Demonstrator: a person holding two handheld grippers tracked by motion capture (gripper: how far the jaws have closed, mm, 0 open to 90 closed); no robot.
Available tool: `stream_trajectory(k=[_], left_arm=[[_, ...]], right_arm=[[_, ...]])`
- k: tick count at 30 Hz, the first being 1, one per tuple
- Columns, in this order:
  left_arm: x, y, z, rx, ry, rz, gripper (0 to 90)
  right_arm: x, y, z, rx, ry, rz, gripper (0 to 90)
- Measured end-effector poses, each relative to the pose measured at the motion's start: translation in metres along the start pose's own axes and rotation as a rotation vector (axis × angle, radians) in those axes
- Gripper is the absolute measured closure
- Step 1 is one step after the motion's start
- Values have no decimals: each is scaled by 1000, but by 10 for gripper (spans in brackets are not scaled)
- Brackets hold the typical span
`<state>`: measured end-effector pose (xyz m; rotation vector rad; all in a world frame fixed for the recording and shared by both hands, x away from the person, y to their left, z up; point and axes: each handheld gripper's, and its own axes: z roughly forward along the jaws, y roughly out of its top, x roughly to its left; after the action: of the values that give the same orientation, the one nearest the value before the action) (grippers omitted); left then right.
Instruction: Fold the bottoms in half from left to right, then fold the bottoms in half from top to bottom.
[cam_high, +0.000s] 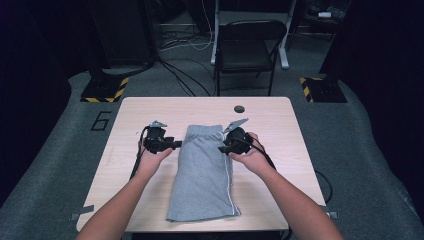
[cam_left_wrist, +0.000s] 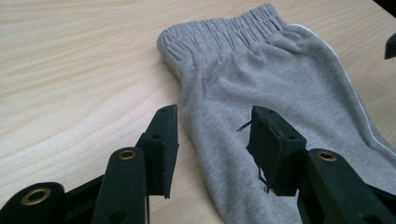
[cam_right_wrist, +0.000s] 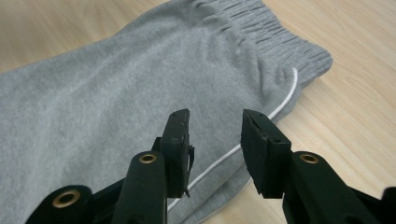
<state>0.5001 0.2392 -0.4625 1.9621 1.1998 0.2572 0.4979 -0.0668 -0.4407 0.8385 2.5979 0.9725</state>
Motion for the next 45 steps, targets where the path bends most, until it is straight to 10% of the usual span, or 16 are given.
stream_trajectory(k=[33,45], left_arm=[[-1,15,43,11,27,24,517],[4,8,63,70,57,52,548]], right_arm=[[-23,-5,41,23,-69,53,537],[-38,-16,55,23,-91,191,529]])
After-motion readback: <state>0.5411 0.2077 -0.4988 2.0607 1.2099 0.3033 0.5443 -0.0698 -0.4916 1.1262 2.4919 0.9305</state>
